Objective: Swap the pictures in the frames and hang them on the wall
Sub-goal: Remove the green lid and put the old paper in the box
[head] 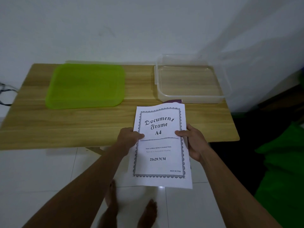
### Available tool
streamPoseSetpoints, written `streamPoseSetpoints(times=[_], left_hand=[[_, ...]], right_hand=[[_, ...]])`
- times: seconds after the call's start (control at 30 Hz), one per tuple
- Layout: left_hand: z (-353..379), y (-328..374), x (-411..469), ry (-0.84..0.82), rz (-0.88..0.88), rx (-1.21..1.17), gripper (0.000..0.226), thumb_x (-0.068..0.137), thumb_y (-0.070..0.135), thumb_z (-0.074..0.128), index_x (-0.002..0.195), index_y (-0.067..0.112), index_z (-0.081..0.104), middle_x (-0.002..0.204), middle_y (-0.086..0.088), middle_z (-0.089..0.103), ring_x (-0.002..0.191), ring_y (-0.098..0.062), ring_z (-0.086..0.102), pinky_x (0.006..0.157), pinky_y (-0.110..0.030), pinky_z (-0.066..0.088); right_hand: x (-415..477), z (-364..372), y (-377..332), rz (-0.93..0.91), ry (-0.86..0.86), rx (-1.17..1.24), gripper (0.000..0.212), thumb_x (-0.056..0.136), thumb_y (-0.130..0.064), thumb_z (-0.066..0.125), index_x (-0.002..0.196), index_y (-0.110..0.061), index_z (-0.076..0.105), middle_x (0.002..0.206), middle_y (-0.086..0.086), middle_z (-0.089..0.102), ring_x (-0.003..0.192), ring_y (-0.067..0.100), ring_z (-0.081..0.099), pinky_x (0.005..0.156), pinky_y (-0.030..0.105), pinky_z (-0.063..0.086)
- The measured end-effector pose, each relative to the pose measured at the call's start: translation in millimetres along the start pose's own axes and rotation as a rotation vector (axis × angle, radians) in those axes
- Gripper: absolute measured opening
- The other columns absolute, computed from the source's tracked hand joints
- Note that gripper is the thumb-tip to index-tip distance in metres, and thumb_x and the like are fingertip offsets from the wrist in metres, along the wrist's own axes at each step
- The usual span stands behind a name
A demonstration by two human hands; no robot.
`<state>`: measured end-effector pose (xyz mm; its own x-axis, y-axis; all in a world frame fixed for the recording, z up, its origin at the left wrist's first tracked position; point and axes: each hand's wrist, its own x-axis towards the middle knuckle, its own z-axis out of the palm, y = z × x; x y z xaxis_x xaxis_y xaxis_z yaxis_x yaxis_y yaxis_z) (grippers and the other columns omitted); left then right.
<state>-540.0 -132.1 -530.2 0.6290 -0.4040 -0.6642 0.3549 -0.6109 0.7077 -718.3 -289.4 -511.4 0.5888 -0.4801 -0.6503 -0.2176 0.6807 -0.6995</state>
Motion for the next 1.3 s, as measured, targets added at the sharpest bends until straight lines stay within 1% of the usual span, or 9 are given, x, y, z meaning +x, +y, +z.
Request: streamPoseSetpoints(times=[0.1, 0.27, 0.37, 0.5, 0.6, 0.77, 1.0, 1.17, 1.3], left_hand=[[-1.3, 3.3, -2.2, -0.037, -0.008, -0.063, 0.021, 0.079, 0.0, 0.072, 0.098, 0.007, 0.067, 0.092, -0.008, 0.072, 0.074, -0.022, 0.067, 0.059, -0.025, 0.048], [-8.6, 15.0, -12.3, -0.043, 0.121, -0.119, 0.041, 0.081, -0.001, 0.069, 0.117, 0.011, 0.052, 0.108, -0.007, 0.067, 0.09, -0.024, 0.067, 0.073, -0.035, 0.054], [-19.0, 24.4, -23.1, -0.103, 0.249, -0.144, 0.054, 0.082, -0.006, 0.067, 0.124, 0.021, 0.047, 0.113, -0.005, 0.068, 0.096, -0.023, 0.068, 0.077, -0.038, 0.056], [-30.4, 44.7, -35.4, -0.164, 0.394, -0.133, 0.07, 0.081, -0.012, 0.062, 0.114, 0.049, 0.053, 0.109, 0.005, 0.071, 0.098, -0.015, 0.069, 0.082, -0.036, 0.055], [-32.8, 68.2, -42.0, -0.15, 0.463, -0.105, 0.069, 0.082, -0.011, 0.063, 0.107, 0.052, 0.052, 0.101, 0.011, 0.069, 0.093, -0.008, 0.067, 0.079, -0.03, 0.055], [-27.2, 101.8, -45.1, -0.14, 0.549, -0.114, 0.064, 0.084, -0.009, 0.062, 0.111, 0.048, 0.051, 0.097, 0.016, 0.068, 0.088, -0.005, 0.066, 0.07, -0.027, 0.056], [2.5, 142.7, -27.2, -0.138, 0.593, -0.032, 0.067, 0.081, -0.012, 0.054, 0.098, 0.053, 0.051, 0.098, 0.01, 0.068, 0.087, -0.011, 0.065, 0.071, -0.029, 0.054], [37.7, 163.3, 8.6, -0.123, 0.532, -0.022, 0.076, 0.076, -0.015, 0.06, 0.102, 0.055, 0.048, 0.092, 0.004, 0.069, 0.087, -0.019, 0.068, 0.075, -0.041, 0.057], [73.1, 173.4, 43.6, -0.146, 0.398, -0.175, 0.081, 0.078, -0.021, 0.055, 0.128, 0.042, 0.043, 0.094, -0.009, 0.068, 0.082, -0.027, 0.071, 0.07, -0.047, 0.06]], right_hand=[[-3.9, 2.4, -5.8, -0.024, 0.026, -0.048, 0.038, 0.088, 0.009, 0.06, 0.121, -0.01, 0.062, 0.111, 0.013, 0.073, 0.096, 0.032, 0.072, 0.069, 0.041, 0.06], [-6.8, 7.3, -6.9, -0.086, 0.105, -0.108, 0.047, 0.086, 0.014, 0.06, 0.126, -0.011, 0.056, 0.114, 0.013, 0.072, 0.096, 0.029, 0.072, 0.077, 0.043, 0.06], [-15.2, 13.5, -10.4, -0.165, 0.109, -0.113, 0.065, 0.085, 0.017, 0.059, 0.132, -0.026, 0.047, 0.114, 0.008, 0.071, 0.091, 0.024, 0.072, 0.066, 0.037, 0.06], [-24.6, 23.4, -22.1, -0.26, 0.106, -0.19, 0.073, 0.087, 0.012, 0.061, 0.14, -0.034, 0.041, 0.116, 0.003, 0.071, 0.091, 0.018, 0.073, 0.064, 0.031, 0.059], [-30.3, 29.5, -36.7, -0.315, 0.139, -0.192, 0.067, 0.09, 0.008, 0.061, 0.139, -0.034, 0.042, 0.112, -0.001, 0.072, 0.09, 0.015, 0.074, 0.063, 0.027, 0.058], [-35.5, 34.6, -70.6, -0.435, 0.159, -0.305, 0.063, 0.093, 0.001, 0.06, 0.138, -0.041, 0.045, 0.115, -0.01, 0.072, 0.1, 0.012, 0.071, 0.081, 0.03, 0.059], [-18.5, 6.7, -130.3, -0.419, 0.158, -0.441, 0.086, 0.088, 0.01, 0.06, 0.148, -0.044, 0.031, 0.118, -0.015, 0.066, 0.105, 0.008, 0.064, 0.082, 0.026, 0.053], [23.3, -27.4, -185.3, -0.404, 0.118, -0.58, 0.079, 0.085, 0.013, 0.061, 0.143, -0.037, 0.043, 0.118, -0.019, 0.064, 0.102, -0.002, 0.063, 0.072, 0.014, 0.052], [78.0, -52.5, -240.2, -0.402, 0.035, -0.738, 0.081, 0.081, 0.018, 0.06, 0.143, -0.03, 0.044, 0.128, -0.014, 0.057, 0.115, 0.012, 0.06, 0.087, 0.025, 0.053]])
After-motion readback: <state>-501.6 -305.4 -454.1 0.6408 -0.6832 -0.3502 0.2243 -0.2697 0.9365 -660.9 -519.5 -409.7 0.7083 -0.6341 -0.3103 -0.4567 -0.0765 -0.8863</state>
